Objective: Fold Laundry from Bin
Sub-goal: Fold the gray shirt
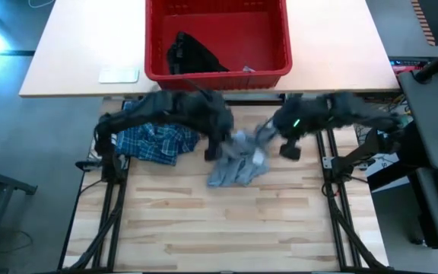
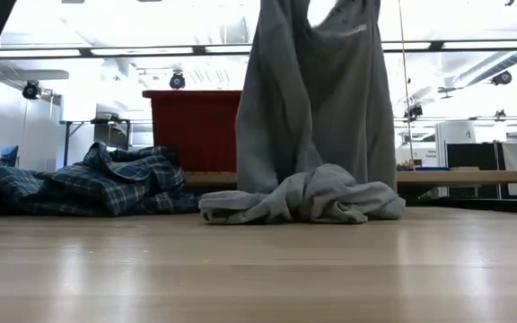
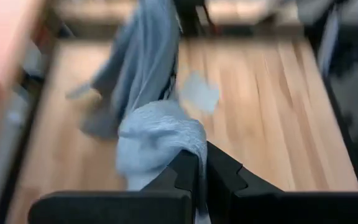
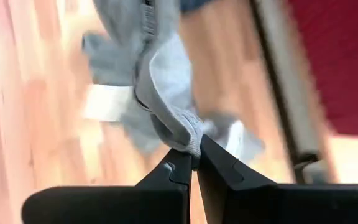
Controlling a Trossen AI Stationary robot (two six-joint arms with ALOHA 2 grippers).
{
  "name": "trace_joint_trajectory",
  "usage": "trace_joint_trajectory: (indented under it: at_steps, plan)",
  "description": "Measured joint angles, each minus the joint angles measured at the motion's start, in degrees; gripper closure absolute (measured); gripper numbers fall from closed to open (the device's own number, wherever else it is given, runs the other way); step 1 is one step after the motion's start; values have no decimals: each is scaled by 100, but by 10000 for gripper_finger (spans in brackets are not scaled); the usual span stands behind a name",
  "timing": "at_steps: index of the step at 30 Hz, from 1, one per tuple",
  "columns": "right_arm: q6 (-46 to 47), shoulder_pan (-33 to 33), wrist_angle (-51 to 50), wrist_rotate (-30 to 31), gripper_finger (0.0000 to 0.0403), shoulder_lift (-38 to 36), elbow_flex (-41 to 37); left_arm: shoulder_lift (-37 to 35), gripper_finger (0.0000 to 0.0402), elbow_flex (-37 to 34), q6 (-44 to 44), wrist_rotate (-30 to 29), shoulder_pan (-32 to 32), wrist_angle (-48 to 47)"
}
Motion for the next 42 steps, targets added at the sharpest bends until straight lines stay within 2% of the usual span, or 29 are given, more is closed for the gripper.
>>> trace_joint_trajectory:
  at_steps: [3,6,13,16,20,23,28,33,35,38,40,42]
  plan:
    - [489,409,113,7,394,-35,-920,140,401,-141,-123,-89,-255,-562]
    - [931,784,440,5,394,-96,-1815,104,401,-701,-317,-130,-496,-467]
    - [2166,1602,2058,-53,394,-119,-3573,-95,401,-2961,-889,-183,-1170,829]
    - [2456,1935,2761,-228,391,-93,-4204,-118,402,-3666,-1238,-197,-1420,1355]
    - [2738,2096,3559,-612,351,-73,-4810,-131,402,-4301,-1740,-201,-1578,1797]
    - [2858,2180,3627,-609,307,-82,-5022,-133,402,-4691,-2007,-261,-1610,1830]
    - [2670,2675,3879,-409,252,-125,-5588,-138,402,-5162,-2312,-328,-1658,1879]
    - [1888,3244,5384,-72,220,107,-6317,-142,402,-5328,-2426,-325,-1688,2020]
    - [1654,3417,5698,367,213,263,-6339,-144,402,-5330,-2433,-326,-1686,2041]
    - [1172,3572,5544,1247,211,480,-6073,-153,402,-5319,-2469,-325,-1686,2055]
    - [703,3580,5515,1379,211,616,-5868,-155,402,-5300,-2455,-325,-1686,2122]
    - [254,3517,5478,1208,211,815,-5787,-157,402,-5288,-2425,-325,-1686,2120]
